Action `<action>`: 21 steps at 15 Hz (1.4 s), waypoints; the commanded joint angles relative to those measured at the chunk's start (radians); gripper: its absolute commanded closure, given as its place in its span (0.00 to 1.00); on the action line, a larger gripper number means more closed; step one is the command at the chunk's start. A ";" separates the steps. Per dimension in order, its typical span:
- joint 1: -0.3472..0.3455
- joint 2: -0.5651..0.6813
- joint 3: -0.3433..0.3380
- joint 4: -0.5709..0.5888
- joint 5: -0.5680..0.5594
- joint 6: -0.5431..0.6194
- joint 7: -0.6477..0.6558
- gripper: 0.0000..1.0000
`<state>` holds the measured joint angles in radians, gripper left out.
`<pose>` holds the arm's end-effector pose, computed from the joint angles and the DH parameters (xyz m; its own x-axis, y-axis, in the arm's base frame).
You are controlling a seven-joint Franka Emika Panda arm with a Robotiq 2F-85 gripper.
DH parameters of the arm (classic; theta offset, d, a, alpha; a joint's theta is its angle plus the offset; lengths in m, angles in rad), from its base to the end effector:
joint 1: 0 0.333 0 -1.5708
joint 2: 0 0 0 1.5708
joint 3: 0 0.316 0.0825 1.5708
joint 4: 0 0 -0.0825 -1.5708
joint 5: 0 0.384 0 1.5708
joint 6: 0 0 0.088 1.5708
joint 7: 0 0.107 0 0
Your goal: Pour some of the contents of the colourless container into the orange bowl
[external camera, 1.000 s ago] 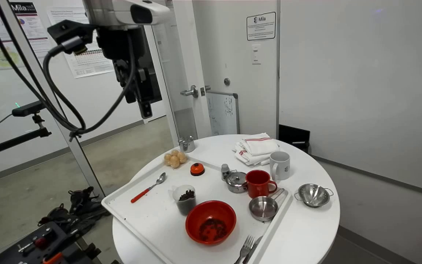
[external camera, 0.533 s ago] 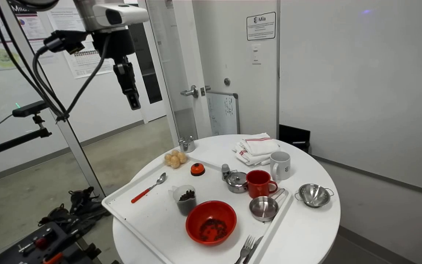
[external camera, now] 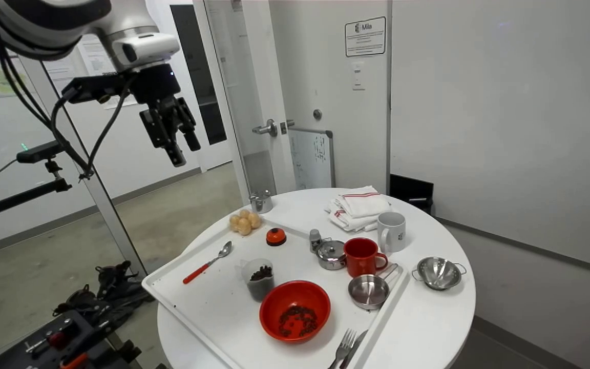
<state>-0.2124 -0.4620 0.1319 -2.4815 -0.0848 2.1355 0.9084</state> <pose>0.4136 -0.0351 0.4630 0.5665 -0.8059 0.1723 -0.8179 -0.5754 -0.0022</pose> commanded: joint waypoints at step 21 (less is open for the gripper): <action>0.193 0.516 -0.032 0.156 0.011 0.034 0.347 0.00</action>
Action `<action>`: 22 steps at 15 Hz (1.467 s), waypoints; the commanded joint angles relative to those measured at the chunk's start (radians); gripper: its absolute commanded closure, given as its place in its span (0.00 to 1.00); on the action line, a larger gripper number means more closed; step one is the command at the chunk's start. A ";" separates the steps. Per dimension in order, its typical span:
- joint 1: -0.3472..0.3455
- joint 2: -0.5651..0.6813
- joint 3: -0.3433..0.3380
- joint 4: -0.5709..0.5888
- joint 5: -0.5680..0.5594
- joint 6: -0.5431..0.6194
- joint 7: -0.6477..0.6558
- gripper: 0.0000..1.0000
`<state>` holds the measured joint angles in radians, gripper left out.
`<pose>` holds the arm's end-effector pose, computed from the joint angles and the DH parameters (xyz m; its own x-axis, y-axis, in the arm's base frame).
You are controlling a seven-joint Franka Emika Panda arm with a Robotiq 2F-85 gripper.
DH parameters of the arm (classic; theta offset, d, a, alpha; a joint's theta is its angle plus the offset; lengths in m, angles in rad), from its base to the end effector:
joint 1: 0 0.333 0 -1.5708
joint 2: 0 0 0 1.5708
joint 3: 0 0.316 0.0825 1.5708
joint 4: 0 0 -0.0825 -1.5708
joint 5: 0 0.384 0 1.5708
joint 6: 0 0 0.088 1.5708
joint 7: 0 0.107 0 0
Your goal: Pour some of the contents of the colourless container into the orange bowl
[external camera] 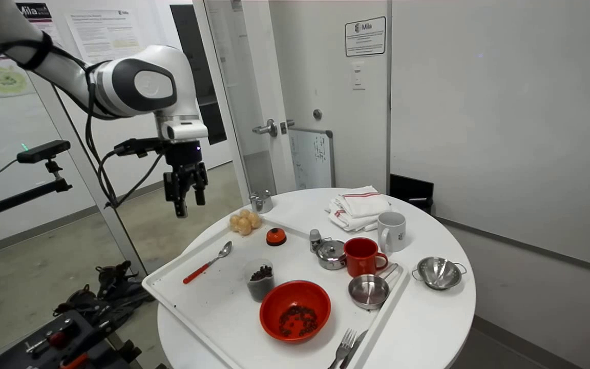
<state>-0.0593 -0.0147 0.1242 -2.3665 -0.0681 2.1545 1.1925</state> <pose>0.4732 0.0279 0.3163 0.4647 -0.8851 -0.0262 -0.8647 -0.4600 0.2017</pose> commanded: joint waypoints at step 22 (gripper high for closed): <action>0.155 0.401 -0.135 0.203 0.089 0.046 0.353 0.00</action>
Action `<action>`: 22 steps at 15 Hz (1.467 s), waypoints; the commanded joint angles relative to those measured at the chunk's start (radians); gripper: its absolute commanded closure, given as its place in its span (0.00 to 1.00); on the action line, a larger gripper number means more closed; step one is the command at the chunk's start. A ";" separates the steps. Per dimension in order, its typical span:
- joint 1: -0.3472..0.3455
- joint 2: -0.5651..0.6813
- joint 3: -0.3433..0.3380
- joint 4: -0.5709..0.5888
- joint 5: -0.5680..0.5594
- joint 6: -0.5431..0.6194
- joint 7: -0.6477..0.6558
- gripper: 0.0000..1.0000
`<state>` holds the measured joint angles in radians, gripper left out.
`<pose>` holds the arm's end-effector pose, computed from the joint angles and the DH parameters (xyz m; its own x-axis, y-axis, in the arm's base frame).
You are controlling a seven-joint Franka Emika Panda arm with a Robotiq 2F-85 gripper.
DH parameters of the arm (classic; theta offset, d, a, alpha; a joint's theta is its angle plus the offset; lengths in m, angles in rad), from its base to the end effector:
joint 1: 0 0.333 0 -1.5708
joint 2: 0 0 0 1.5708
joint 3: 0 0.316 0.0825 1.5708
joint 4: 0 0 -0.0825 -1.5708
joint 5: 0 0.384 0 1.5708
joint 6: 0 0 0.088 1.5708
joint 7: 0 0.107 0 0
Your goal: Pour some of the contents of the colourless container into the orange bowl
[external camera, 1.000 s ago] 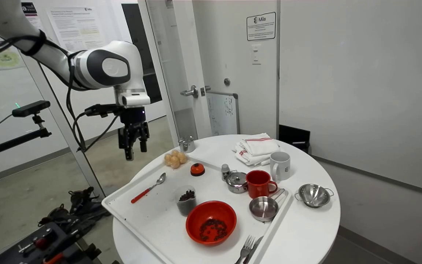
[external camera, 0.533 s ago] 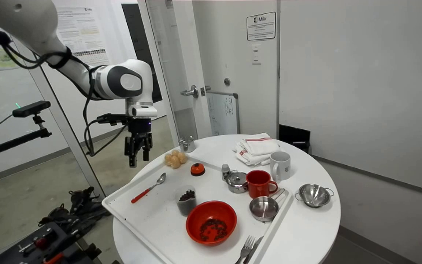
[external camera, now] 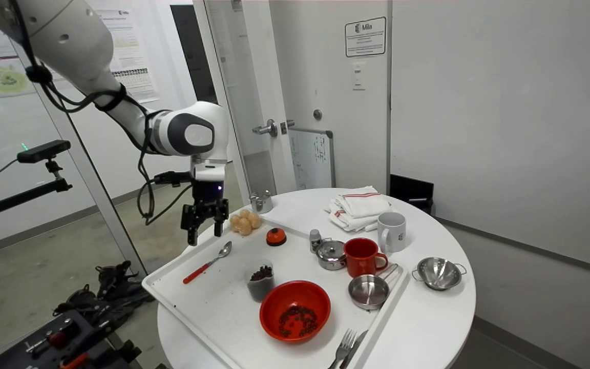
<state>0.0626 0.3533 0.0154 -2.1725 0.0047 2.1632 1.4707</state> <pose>0.5186 0.0409 0.2039 0.1659 -0.9852 -0.0435 -0.9203 -0.1705 0.3521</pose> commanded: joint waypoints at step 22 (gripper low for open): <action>0.061 0.115 -0.131 0.000 -0.014 0.141 0.288 0.00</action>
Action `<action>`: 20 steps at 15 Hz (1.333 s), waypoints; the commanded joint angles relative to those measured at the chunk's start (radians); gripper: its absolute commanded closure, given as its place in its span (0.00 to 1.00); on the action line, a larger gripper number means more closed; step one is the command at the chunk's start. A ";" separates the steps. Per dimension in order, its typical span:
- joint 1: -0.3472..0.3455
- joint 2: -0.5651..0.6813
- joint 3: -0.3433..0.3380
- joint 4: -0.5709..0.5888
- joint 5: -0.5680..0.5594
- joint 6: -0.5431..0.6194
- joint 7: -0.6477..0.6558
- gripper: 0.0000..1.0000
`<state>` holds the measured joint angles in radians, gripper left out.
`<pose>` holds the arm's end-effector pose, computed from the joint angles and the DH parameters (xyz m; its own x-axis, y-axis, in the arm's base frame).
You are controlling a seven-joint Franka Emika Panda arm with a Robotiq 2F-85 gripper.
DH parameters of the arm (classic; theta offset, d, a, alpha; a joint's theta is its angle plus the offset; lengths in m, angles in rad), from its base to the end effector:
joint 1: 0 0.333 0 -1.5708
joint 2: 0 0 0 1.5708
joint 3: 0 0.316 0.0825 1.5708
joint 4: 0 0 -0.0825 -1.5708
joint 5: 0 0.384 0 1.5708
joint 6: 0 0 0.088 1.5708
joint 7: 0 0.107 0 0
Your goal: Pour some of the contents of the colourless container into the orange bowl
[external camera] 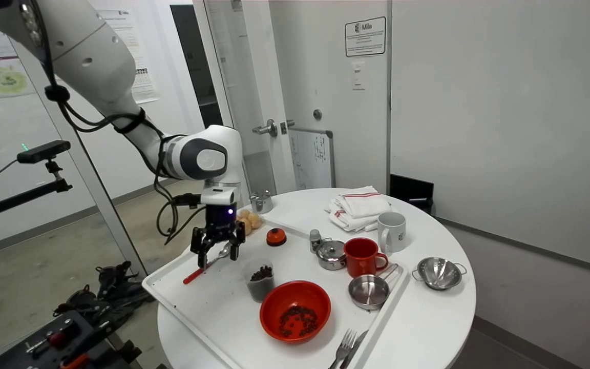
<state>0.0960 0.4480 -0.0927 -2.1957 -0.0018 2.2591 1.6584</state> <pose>0.5089 -0.0010 0.1529 -0.0672 -0.9950 0.0735 -0.9253 0.0897 0.3684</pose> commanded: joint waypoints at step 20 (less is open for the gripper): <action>0.039 0.142 -0.059 0.064 -0.063 0.177 0.176 0.59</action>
<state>0.1251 0.5785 -0.1461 -2.1456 -0.0488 2.4181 1.8472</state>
